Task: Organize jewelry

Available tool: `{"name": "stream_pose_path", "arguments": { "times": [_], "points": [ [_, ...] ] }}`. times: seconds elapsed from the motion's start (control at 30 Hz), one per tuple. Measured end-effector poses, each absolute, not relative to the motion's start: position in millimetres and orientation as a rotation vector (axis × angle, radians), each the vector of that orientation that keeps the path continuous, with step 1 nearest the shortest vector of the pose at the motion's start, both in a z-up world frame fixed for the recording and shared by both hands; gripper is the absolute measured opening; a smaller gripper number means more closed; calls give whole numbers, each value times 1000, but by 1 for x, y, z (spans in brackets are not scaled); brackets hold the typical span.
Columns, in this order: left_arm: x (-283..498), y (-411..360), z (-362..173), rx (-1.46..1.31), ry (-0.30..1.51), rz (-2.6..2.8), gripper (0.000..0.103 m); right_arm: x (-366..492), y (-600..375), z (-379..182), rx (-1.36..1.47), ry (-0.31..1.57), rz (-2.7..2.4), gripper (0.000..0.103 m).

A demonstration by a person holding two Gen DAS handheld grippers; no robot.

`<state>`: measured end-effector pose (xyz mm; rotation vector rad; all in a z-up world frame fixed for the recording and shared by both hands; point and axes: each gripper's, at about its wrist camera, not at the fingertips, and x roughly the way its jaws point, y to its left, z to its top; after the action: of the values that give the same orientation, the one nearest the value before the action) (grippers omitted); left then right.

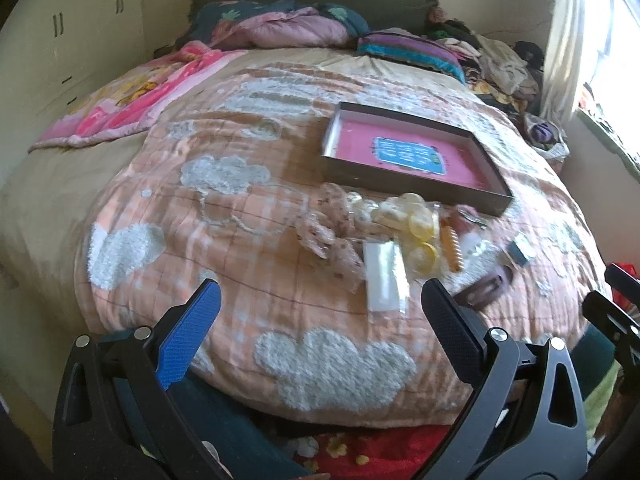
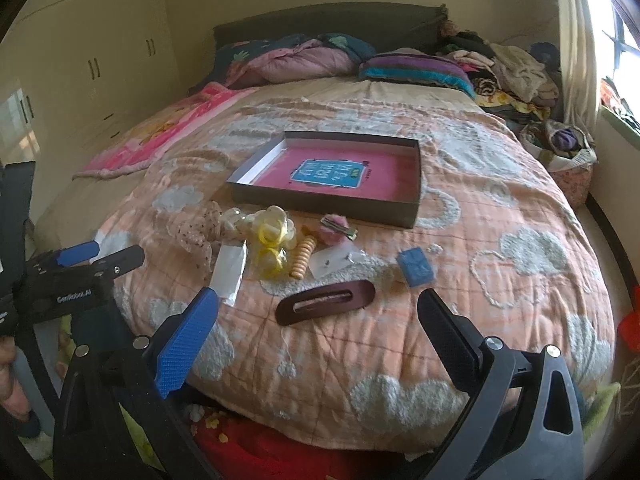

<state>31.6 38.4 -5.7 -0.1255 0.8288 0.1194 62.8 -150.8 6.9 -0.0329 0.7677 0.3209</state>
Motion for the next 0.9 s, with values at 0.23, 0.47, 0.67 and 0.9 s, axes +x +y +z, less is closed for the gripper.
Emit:
{"name": "stream_pose_path", "arguments": {
  "times": [0.23, 0.47, 0.67, 0.9],
  "points": [
    [54, 67, -20, -175, 859, 162, 94, 102, -147, -5, -31, 804, 337, 99],
    [80, 79, -45, -209, 926, 158, 94, 138, -142, -9, -52, 796, 356, 99],
    [104, 87, -71, -358, 980, 47, 94, 163, -140, -15, -70, 800, 367, 99],
    [129, 85, -85, -449, 961, -40, 93, 191, -141, -35, -84, 845, 369, 99]
  ]
}}
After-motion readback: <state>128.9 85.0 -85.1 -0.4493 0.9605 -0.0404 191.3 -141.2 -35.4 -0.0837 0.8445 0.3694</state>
